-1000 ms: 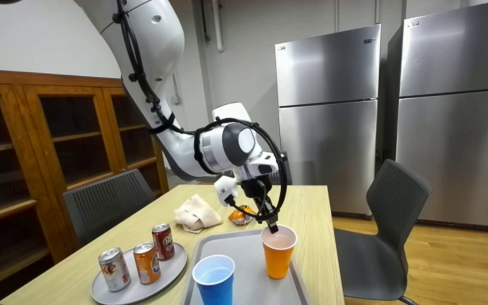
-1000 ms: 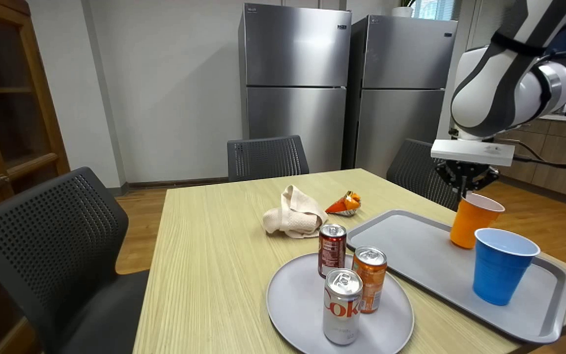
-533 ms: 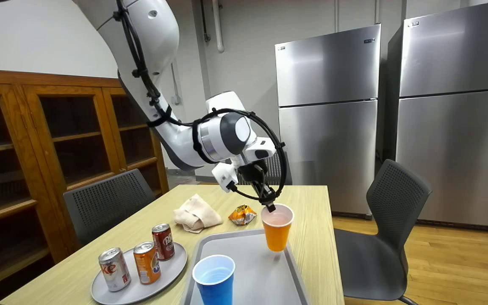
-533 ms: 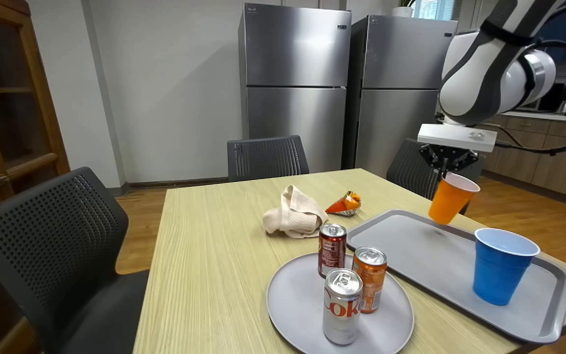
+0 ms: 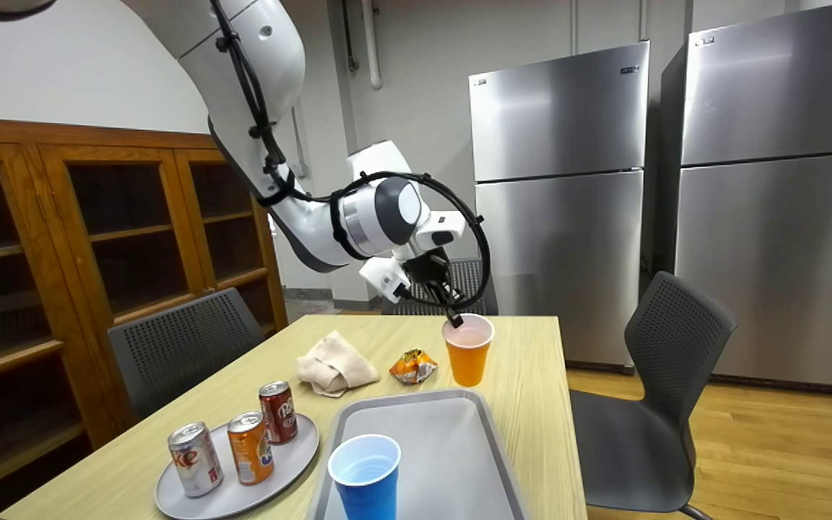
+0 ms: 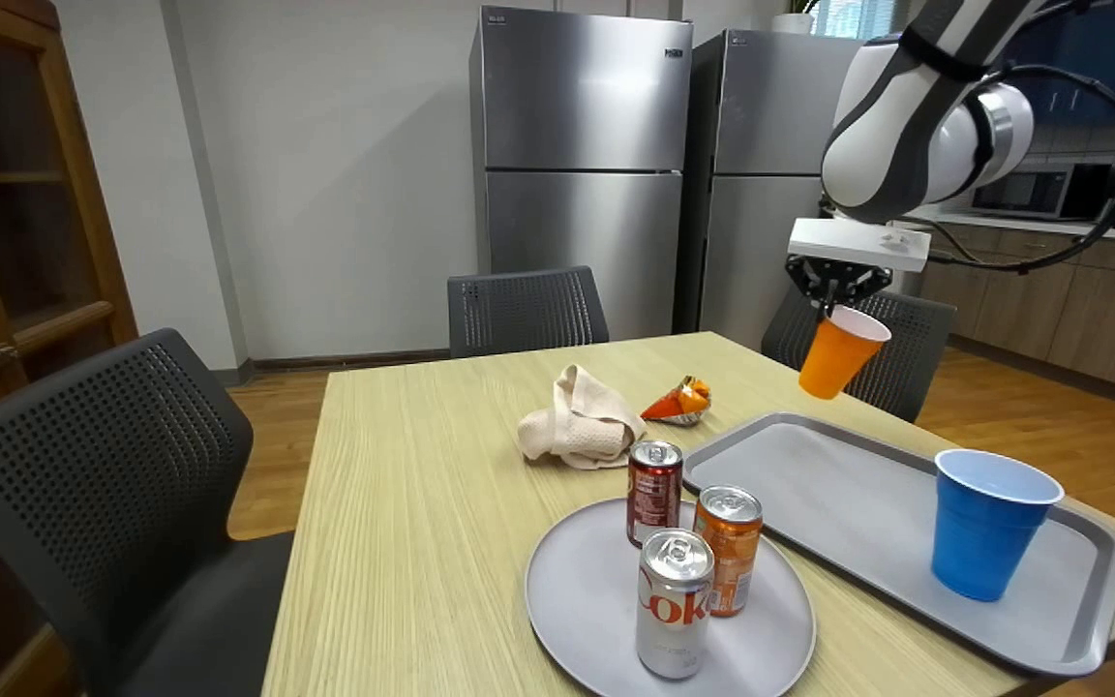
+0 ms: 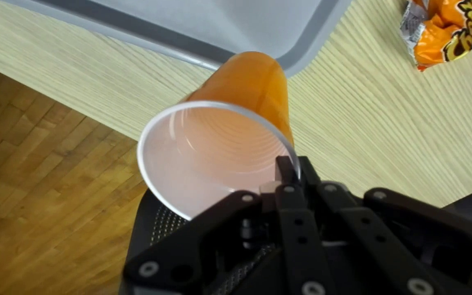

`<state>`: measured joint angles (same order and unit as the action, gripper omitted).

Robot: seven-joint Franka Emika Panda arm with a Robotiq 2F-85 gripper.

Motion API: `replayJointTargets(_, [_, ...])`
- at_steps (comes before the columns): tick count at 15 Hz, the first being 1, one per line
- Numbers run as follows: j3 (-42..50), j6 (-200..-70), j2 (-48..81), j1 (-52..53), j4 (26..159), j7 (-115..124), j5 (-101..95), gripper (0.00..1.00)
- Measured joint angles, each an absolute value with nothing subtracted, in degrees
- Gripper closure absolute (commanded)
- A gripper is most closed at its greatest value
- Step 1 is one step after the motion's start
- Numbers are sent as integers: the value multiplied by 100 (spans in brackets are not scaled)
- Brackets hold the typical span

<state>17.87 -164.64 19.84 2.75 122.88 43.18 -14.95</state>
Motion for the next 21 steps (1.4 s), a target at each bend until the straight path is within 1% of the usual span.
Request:
replayJointTargets(7, [1466, -16377, 2934, 282, 11021, 3648, -737, 99])
replayJointTargets(19, [1340, -15037, 4651, 338, 8660, 3596, -487, 99])
replayJointTargets(20, [1334, -14938, 4746, 339, 8513, 3595, -487, 70])
replayJointTargets(21, [1330, -14841, 4832, 340, 8377, 3590, -487, 69])
